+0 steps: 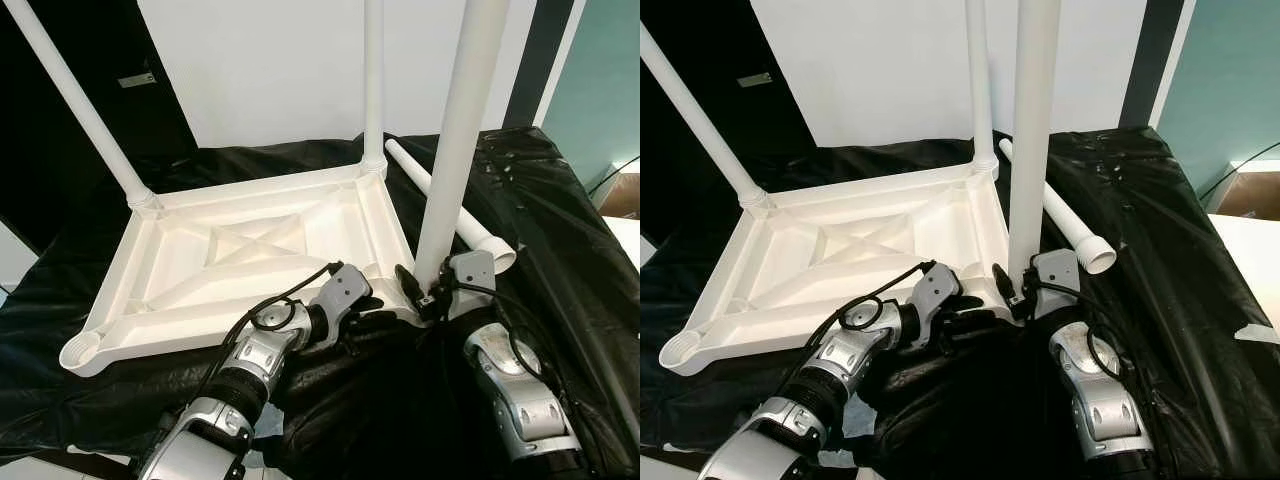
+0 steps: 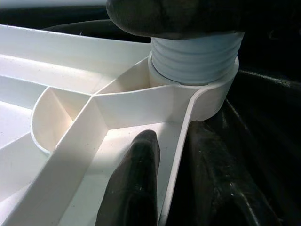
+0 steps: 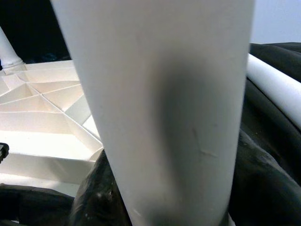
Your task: Building children table
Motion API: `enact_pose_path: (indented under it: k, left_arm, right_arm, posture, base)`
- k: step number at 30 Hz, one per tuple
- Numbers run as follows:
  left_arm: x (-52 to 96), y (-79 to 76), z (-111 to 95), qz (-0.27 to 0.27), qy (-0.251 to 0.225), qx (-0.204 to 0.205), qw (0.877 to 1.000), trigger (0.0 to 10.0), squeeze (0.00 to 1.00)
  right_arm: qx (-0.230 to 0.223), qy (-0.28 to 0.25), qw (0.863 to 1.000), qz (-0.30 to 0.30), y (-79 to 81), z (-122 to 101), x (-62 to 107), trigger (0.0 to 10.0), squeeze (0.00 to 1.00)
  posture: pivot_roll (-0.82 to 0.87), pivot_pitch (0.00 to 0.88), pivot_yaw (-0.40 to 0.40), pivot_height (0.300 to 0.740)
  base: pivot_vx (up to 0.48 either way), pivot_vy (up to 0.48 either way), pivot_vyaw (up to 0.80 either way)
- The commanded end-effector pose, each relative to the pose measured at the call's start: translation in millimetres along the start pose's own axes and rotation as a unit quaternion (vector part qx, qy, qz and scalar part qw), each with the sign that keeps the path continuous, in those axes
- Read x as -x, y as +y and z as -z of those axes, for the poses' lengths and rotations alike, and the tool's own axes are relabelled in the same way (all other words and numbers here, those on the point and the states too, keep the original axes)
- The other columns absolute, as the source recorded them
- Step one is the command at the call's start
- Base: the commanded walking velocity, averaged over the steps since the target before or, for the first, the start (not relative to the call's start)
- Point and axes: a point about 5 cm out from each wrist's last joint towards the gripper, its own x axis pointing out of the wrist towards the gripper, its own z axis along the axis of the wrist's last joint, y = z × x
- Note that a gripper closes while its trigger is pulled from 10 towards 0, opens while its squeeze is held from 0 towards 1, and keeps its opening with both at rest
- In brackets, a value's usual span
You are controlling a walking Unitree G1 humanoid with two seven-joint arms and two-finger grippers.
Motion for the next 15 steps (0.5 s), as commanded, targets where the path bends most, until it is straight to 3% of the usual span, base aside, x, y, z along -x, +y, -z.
enact_pose_path:
  k: [1, 2, 4, 5, 6, 7, 12, 13, 15]
  left_arm:
    - [3.1, -7.8, 25.6, 0.011, 0.043, 0.035, 0.998, 10.0, 0.00]
    - [3.2, -7.5, 25.9, 0.011, 0.044, 0.035, 0.998, 10.0, 0.00]
    - [3.2, -7.5, 25.9, 0.011, 0.044, 0.035, 0.998, 10.0, 0.00]
    - [3.3, -7.7, 26.4, 0.011, 0.044, 0.035, 0.998, 10.0, 0.00]
    - [3.4, -7.9, 26.8, 0.011, 0.044, 0.036, 0.998, 10.0, 0.00]
    - [3.4, -8.3, 27.2, 0.012, 0.044, 0.036, 0.998, 10.0, 0.00]
    - [3.0, -8.6, 27.2, 0.012, 0.044, 0.037, 0.998, 10.0, 0.00]
    - [2.0, -9.3, 26.8, 0.011, 0.042, 0.037, 0.998, 10.0, 0.00]
    - [1.5, -10.0, 26.7, 0.011, 0.041, 0.037, 0.998, 10.0, 0.00]
  right_arm:
    - [-0.005, 0.031, 0.999, -0.035, -7.3, 8.0, -2.0, 10.0, 1.00]
    - [-0.005, 0.028, 0.997, -0.067, -6.0, 4.8, -5.7, 10.0, 1.00]
    - [-0.005, 0.028, 0.997, -0.067, -6.0, 4.8, -5.7, 10.0, 1.00]
    - [0.002, 0.030, 0.994, -0.103, -4.6, 3.8, -7.6, 10.0, 1.00]
    - [0.012, 0.036, 0.988, -0.150, -2.9, 3.1, -8.6, 10.0, 0.43]
    - [0.033, 0.041, 0.982, -0.183, -2.9, 2.1, -8.8, 10.0, 0.00]
    - [0.071, 0.038, 0.973, -0.216, -11.6, -3.6, -11.5, 10.0, 0.00]
    - [0.092, 0.038, 0.966, -0.237, -27.7, -9.8, -16.6, 10.0, 0.00]
    - [0.106, 0.044, 0.961, -0.253, -37.5, -12.7, -20.0, 10.0, 0.00]
  posture:
    - [-0.11, 0.000, 0.098, 0.740]
    - [-0.11, 0.000, 0.098, 0.740]
    - [-0.11, 0.000, 0.098, 0.740]
    - [-0.11, 0.000, 0.096, 0.740]
    - [-0.11, 0.000, 0.093, 0.740]
    - [-0.11, 0.000, 0.093, 0.740]
    - [-0.10, 0.000, 0.087, 0.740]
    - [-0.10, 0.000, 0.083, 0.740]
    - [-0.10, 0.000, 0.082, 0.740]
  base:
    - [0.000, 0.000, 0.00]
    - [0.000, 0.000, 0.00]
    - [0.000, 0.000, 0.00]
    - [0.000, 0.000, 0.00]
    - [0.000, 0.000, 0.00]
    - [0.000, 0.000, 0.00]
    - [0.000, 0.000, 0.00]
    - [0.000, 0.000, 0.00]
    - [0.000, 0.000, 0.00]
